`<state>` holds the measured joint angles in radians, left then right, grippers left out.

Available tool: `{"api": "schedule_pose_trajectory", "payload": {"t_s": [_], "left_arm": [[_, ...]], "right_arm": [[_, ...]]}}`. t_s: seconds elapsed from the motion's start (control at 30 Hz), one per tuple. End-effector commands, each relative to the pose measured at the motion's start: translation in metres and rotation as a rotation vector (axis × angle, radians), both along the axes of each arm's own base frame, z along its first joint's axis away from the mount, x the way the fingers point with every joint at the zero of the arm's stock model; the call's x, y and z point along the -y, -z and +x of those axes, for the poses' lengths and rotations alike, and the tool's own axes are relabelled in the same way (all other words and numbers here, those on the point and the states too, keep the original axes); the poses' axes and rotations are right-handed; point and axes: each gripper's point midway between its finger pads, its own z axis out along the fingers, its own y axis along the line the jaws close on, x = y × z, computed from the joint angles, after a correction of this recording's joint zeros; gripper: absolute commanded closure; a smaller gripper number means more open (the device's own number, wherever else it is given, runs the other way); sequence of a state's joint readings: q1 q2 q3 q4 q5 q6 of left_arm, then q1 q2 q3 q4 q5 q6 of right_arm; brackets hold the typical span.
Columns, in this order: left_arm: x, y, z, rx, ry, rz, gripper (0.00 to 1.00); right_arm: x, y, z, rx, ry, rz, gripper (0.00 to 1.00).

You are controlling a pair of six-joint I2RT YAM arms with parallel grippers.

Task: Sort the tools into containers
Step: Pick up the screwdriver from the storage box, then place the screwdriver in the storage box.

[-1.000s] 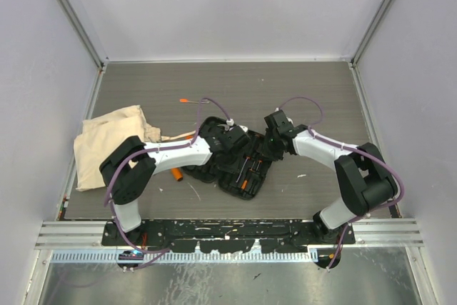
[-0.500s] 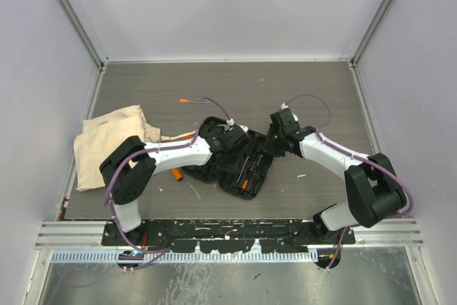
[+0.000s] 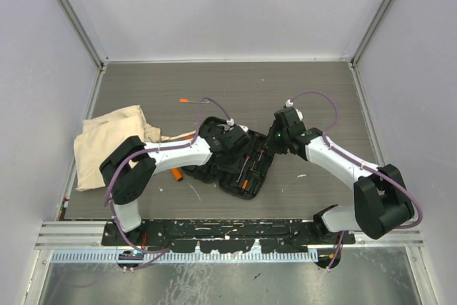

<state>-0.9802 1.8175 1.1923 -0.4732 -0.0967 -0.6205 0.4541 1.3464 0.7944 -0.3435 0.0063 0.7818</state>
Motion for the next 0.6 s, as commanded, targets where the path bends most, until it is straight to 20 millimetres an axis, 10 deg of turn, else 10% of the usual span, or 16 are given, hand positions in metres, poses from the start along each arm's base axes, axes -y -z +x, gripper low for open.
{"api": "schedule_pose_trajectory", "payload": {"t_s": [0.0,0.57], "left_arm": [[-0.009,0.015,-0.008,-0.037,-0.001,0.049,0.88],[-0.007,0.012,-0.007,-0.034,0.002,0.042,0.88]], "right_arm": [[0.005,-0.004,0.009,0.041,0.029,-0.015,0.95],[-0.002,0.020,0.004,0.006,-0.003,-0.020,0.96]]}}
